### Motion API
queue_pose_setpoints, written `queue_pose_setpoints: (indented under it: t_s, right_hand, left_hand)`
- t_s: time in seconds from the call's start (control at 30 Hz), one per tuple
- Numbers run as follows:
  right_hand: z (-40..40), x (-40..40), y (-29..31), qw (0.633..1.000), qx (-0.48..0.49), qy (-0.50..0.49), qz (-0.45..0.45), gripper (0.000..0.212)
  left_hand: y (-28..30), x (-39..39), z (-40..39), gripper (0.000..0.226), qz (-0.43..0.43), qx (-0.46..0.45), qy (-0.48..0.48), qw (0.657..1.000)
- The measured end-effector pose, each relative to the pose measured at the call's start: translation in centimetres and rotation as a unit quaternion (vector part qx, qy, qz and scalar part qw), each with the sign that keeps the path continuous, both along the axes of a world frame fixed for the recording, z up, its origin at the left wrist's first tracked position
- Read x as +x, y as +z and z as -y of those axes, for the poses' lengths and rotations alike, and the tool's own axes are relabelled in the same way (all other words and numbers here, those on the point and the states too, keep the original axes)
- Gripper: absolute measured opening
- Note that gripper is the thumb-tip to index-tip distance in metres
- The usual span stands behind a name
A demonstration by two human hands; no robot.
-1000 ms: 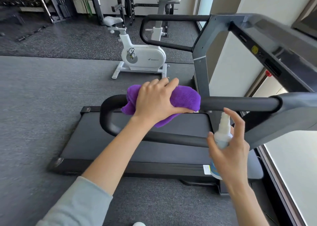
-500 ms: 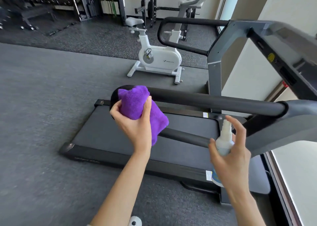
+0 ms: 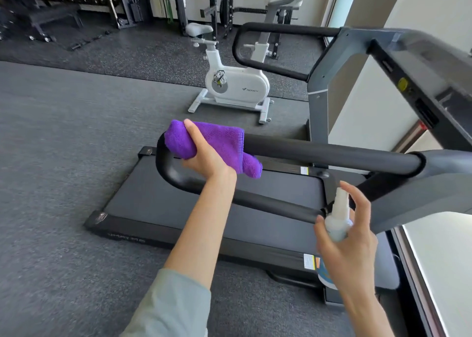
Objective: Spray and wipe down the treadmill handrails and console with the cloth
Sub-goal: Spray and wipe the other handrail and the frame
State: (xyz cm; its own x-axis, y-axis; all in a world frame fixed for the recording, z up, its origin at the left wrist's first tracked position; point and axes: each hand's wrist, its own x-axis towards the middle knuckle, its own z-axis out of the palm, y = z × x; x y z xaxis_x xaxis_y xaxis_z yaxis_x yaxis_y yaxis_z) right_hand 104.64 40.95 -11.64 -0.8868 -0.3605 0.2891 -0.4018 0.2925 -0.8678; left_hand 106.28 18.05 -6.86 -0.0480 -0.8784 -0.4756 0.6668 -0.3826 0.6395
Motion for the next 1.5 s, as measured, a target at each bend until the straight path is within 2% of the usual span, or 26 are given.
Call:
queue_pose_setpoints:
  t_s: [0.13, 0.27, 0.53, 0.83, 0.9, 0.97, 1.03, 1.13, 1.27, 1.4, 1.5]
  right_hand:
    - [-0.2, -0.7, -0.1, 1.0, -0.001, -0.012, 0.011, 0.068]
    - [-0.2, -1.4, -0.2, 1.0, 0.001, -0.017, 0.007, 0.07]
    - [-3.2, -2.8, -0.2, 0.999, -0.015, -0.03, -0.022, 0.068]
    - [-6.7, -3.7, 0.3, 0.997, -0.028, -0.065, -0.029, 0.066]
    - [-6.8, -4.1, 0.6, 0.997, -0.028, -0.063, -0.035, 0.064]
    - [-6.7, -4.5, 0.7, 0.998, -0.032, -0.053, -0.03, 0.063]
    - [-6.4, -4.8, 0.7, 0.998, -0.038, -0.036, -0.017, 0.063]
    - [-6.0, -5.2, 0.6, 0.998, -0.041, -0.029, -0.025, 0.063]
    - [-6.5, -5.8, 0.4, 0.997, -0.055, -0.044, -0.019, 0.063]
    - [-8.2, -6.3, 0.0, 0.996, -0.048, -0.075, -0.03, 0.065]
    - [-9.7, -6.4, -0.1, 0.994, -0.043, -0.1, -0.023, 0.066]
  left_hand:
    - [-0.5, -0.9, 0.1, 0.052, 0.007, -0.007, 0.025, 1.0]
    - [-0.3, -1.9, -0.5, 0.053, 0.011, 0.011, 0.052, 0.999]
    - [-0.2, -5.5, -6.8, 0.054, -0.016, 0.011, -0.007, 1.0]
    - [-0.4, -8.6, -14.8, 0.063, -0.051, 0.005, -0.13, 0.99]
    - [-0.7, -7.7, -13.7, 0.067, -0.021, -0.005, -0.107, 0.994]
    - [-0.7, -6.2, -10.9, 0.068, 0.015, -0.006, -0.043, 0.999]
    - [-0.7, -4.6, -7.8, 0.062, 0.036, -0.016, 0.011, 0.999]
    - [-0.5, -4.1, -6.3, 0.055, 0.055, -0.023, 0.03, 0.998]
    - [-0.2, -6.9, -9.9, 0.065, 0.054, 0.003, -0.009, 0.998]
    - [-0.2, -9.8, -14.1, 0.061, 0.008, 0.01, -0.047, 0.999]
    - [0.0, -12.0, -18.6, 0.067, -0.017, 0.022, -0.124, 0.992]
